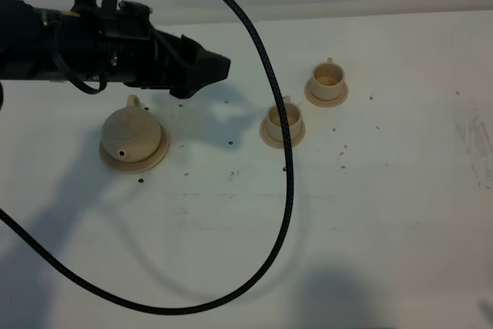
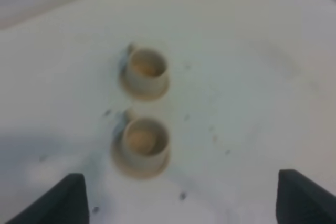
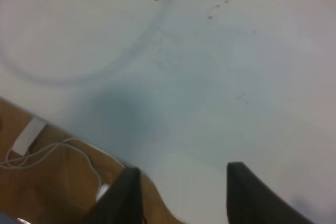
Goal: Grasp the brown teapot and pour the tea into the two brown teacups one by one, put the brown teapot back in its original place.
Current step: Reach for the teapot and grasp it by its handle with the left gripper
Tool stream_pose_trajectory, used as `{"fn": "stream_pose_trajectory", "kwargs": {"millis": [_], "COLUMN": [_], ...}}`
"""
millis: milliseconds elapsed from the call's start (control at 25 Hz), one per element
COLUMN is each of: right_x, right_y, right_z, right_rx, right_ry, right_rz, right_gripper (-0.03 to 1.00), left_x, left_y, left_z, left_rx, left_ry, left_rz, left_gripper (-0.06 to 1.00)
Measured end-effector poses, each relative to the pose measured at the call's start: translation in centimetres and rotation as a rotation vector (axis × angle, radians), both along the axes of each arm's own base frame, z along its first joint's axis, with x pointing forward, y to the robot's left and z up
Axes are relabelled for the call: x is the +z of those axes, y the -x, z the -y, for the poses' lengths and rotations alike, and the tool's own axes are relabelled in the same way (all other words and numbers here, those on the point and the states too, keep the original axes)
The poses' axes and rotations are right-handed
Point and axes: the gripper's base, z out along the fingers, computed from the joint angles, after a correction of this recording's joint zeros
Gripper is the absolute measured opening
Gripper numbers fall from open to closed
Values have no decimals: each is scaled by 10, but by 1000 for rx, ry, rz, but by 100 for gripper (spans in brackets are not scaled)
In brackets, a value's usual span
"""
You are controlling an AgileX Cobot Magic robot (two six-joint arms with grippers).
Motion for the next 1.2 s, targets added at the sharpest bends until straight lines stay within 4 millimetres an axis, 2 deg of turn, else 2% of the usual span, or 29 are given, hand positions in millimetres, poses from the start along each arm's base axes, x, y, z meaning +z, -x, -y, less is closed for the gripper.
{"fn": "stream_pose_trajectory", "kwargs": {"millis": [200, 440, 600, 840, 1200], "right_x": [0, 0, 0, 1, 0], "right_y": [0, -3, -4, -3, 21], "right_z": [-1, 1, 2, 5, 7], "right_rx": [-28, -191, -307, -439, -468], "right_ry": [-17, -21, -21, -24, -18], "right_rz": [-8, -8, -7, 15, 178], "right_gripper": [33, 28, 25, 22, 22], "left_x": [-16, -30, -38, -41, -43], "left_y": [-21, -53, -67, -72, -72], "left_z": [-2, 2, 7, 7, 6], "left_rx": [78, 92, 82, 73, 68], "left_ry": [-109, -236, -261, -296, -314], "left_rz": [-76, -150, -178, -181, -178], "left_gripper": [69, 69, 69, 69, 69]}}
